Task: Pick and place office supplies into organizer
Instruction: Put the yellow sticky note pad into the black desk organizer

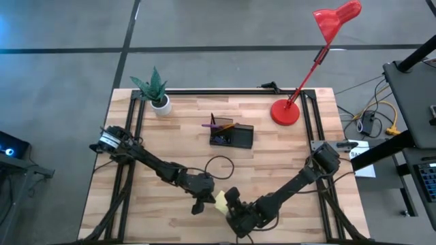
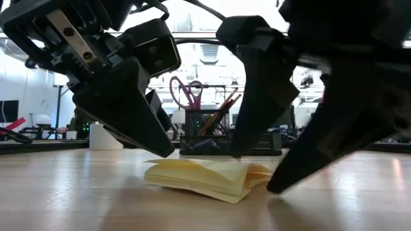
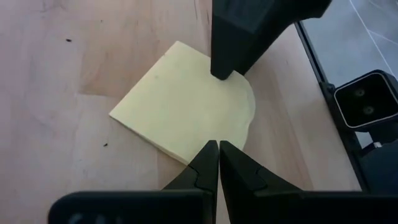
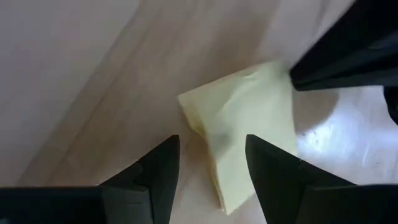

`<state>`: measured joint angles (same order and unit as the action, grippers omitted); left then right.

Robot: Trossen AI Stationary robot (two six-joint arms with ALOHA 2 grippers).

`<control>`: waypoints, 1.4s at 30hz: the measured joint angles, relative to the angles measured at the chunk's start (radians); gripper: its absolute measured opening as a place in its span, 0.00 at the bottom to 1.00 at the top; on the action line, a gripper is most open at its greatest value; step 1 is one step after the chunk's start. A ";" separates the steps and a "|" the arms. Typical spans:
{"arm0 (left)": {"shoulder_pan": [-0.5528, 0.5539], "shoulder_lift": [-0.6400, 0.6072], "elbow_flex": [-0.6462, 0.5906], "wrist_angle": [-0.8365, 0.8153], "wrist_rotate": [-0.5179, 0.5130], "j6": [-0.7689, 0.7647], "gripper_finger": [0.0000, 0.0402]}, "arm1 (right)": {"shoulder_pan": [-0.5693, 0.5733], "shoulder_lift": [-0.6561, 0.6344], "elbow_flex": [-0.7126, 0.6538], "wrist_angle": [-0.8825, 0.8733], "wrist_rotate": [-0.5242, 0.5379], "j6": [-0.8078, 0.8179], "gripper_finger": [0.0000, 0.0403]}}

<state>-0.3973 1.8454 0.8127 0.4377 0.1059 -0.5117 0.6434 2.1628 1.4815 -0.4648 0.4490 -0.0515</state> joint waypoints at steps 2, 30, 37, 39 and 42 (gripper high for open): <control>0.000 0.000 -0.001 0.000 0.000 0.000 0.00 | 0.000 0.000 -0.019 0.029 -0.003 -0.042 0.43; 0.000 0.000 -0.002 0.006 0.001 -0.004 0.00 | -0.120 -0.002 -0.037 0.077 -0.036 -0.252 0.22; 0.000 0.000 -0.001 0.007 -0.007 -0.006 0.00 | -0.131 -0.002 -0.037 0.080 -0.030 -0.247 0.05; -0.002 0.001 0.005 0.007 -0.006 -0.010 0.00 | -0.136 -0.002 -0.037 0.080 -0.024 -0.240 0.03; -0.002 0.001 0.008 0.009 -0.006 -0.045 0.00 | -0.141 -0.002 -0.037 0.080 0.009 -0.228 0.02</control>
<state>-0.3992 1.8461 0.8211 0.4465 0.0994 -0.5564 0.5027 2.1612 1.4448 -0.3851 0.4584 -0.2790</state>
